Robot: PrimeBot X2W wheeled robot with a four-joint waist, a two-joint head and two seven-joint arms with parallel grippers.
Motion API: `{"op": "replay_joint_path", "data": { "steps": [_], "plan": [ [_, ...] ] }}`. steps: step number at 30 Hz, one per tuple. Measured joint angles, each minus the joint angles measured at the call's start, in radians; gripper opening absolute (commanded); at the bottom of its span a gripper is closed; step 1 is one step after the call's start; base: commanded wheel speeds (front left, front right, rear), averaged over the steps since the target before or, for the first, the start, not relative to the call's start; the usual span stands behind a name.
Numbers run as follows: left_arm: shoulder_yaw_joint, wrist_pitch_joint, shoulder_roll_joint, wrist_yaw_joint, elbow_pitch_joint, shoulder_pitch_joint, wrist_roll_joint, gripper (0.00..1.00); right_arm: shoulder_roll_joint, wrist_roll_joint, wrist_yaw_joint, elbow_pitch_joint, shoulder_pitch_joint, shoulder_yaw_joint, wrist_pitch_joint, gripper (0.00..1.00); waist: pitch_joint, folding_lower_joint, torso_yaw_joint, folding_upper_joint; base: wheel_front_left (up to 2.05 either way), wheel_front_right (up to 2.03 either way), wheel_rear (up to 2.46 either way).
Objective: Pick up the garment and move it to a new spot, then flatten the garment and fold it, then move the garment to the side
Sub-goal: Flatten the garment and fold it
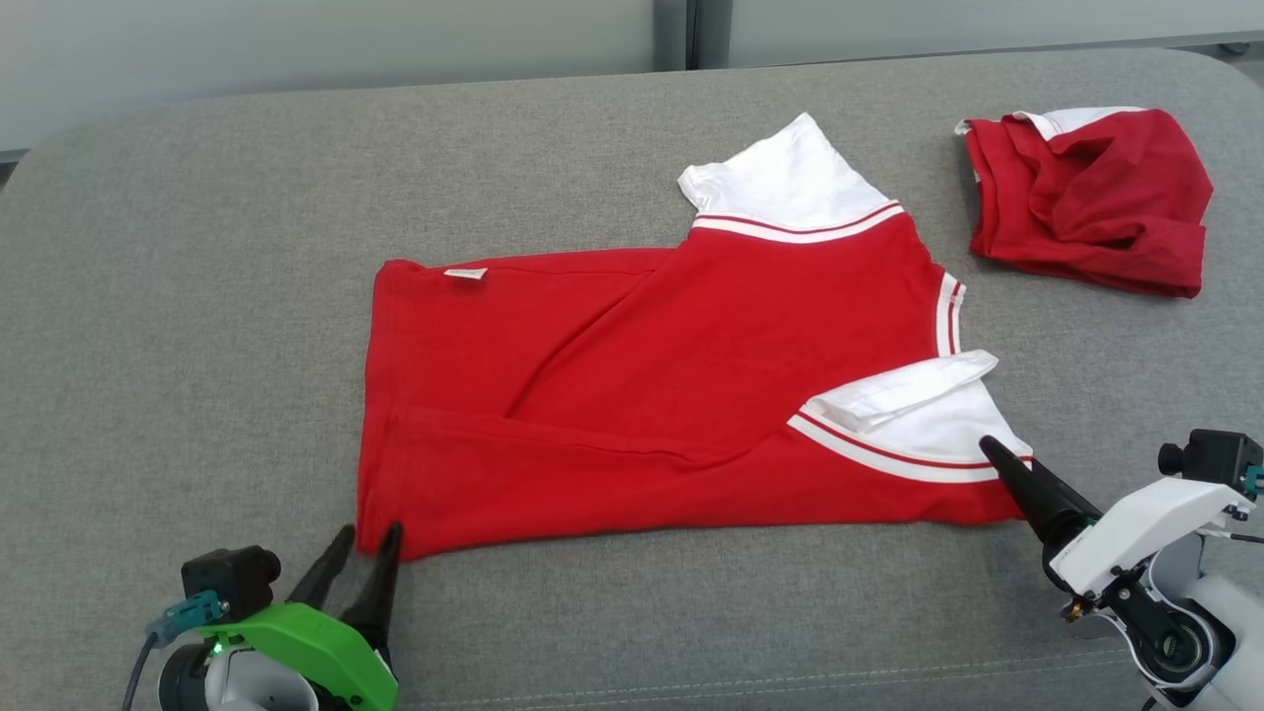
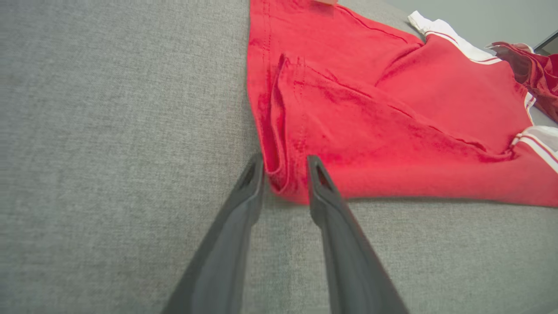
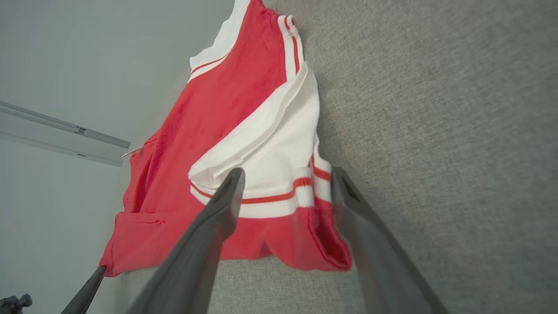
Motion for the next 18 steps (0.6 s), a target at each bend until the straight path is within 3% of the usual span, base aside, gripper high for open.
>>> {"op": "replay_joint_path", "data": {
  "steps": [9, 18],
  "plan": [
    [0.022, 0.013, 0.019, 0.021, -0.013, 0.014, -0.004, 1.0, -0.008, -0.007, 0.0, 0.002, 0.0, -0.008, -0.03, 1.0, -0.012, 0.0, -0.007, 0.0, 0.0, 0.0, 0.0],
    [0.054, -0.026, 0.069, 0.053, -0.089, 0.016, 0.023, 1.0, -0.048, -0.1, 0.0, -0.007, -0.01, -0.052, -0.097, 1.0, -0.03, 0.0, -0.017, 0.0, 0.0, 0.0, 0.0]
  ]
}}
